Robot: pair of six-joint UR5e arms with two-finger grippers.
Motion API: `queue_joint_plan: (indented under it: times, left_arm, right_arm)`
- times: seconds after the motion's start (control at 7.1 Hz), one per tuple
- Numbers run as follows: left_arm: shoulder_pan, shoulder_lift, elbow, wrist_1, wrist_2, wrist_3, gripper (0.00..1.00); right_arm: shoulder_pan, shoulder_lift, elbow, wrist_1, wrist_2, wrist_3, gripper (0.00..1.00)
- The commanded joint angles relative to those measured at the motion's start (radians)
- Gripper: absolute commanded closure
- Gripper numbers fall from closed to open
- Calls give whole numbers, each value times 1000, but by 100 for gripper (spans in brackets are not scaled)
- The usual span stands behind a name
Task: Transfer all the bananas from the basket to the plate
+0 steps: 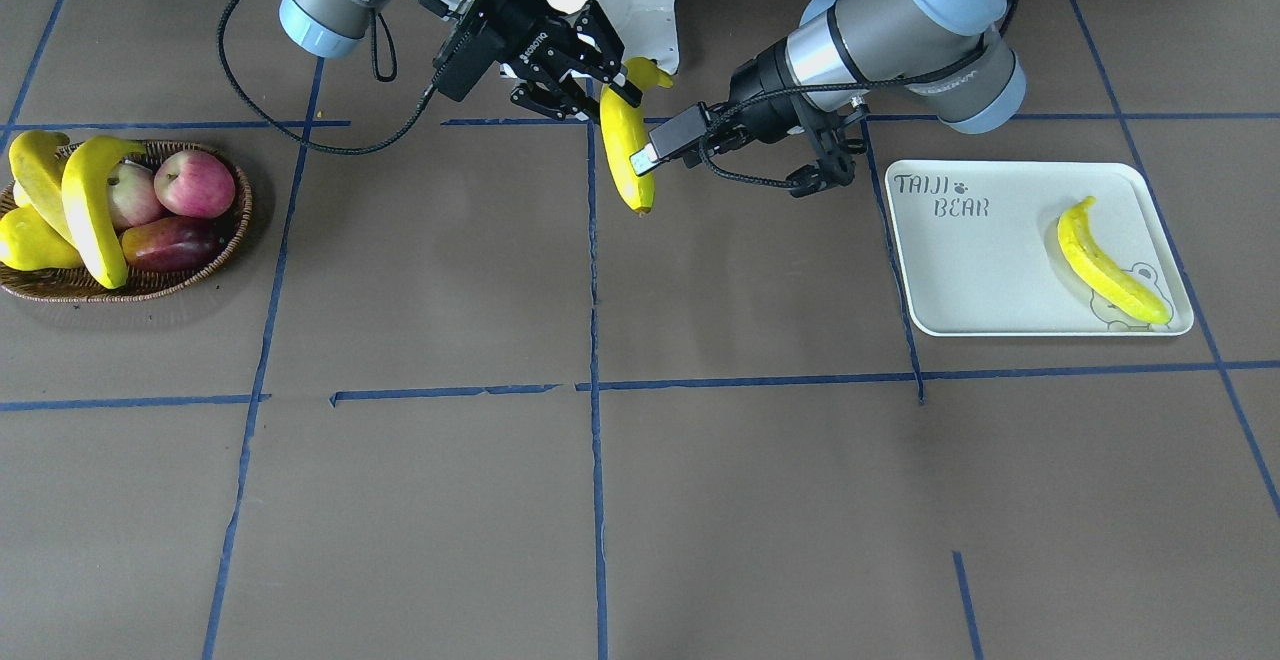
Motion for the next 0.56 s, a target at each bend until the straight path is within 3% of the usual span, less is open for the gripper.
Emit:
queue_joint_plan:
  times: [0.0,0.42]
  left_arm:
    - [9,-5,0,0,1,4,0]
    - [23,-12,2,0,1,2,1]
  right_arm:
    - [-7,7,-6,-1,-1,-1,95]
    - [-28,23,-18,-1,-25,-4,93]
